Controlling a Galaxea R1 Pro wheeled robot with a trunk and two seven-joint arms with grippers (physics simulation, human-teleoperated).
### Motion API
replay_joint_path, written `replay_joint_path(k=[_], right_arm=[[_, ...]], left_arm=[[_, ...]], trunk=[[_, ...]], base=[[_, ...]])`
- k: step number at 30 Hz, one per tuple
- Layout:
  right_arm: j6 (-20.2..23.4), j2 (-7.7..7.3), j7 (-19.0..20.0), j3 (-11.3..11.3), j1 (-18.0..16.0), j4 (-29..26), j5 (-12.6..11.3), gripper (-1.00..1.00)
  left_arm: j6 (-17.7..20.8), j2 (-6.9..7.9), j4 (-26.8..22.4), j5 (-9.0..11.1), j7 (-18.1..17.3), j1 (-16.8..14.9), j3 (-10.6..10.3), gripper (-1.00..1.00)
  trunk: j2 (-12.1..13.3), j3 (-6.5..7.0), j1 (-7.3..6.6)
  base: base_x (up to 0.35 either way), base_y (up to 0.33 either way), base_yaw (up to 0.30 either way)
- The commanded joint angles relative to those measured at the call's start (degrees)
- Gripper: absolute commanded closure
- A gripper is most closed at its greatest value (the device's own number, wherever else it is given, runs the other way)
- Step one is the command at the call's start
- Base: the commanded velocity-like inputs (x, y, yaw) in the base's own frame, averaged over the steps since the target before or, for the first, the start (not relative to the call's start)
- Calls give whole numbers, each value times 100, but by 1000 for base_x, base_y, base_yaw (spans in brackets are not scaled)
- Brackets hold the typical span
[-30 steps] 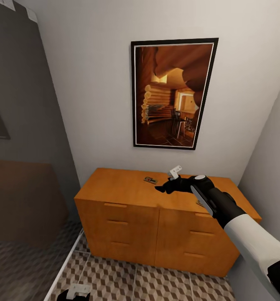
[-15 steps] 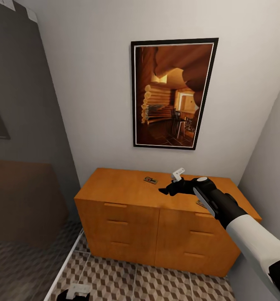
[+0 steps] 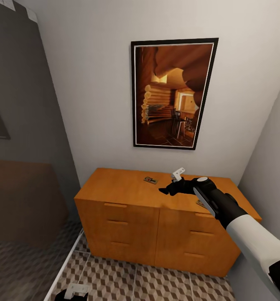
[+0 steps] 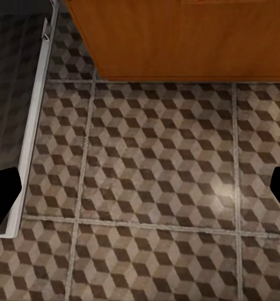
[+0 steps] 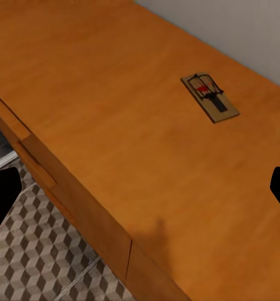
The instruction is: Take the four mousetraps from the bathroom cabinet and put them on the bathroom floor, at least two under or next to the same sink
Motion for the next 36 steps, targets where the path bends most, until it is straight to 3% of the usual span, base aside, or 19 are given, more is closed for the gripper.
replay_joint_path(k=[1,36], right_arm=[[39,-6,-19,18,-8,-6,-60,-100],[47,46,-27,18,-8,-14,-67,-100]], left_arm=[[-30,-1,18,31,1,-8,-48,-100],[-31,1,18,31,-7,-8,-48,-100]], trunk=[[-14,-14,4],[-14,-14,4]], base=[[0,0,0],[0,0,0]])
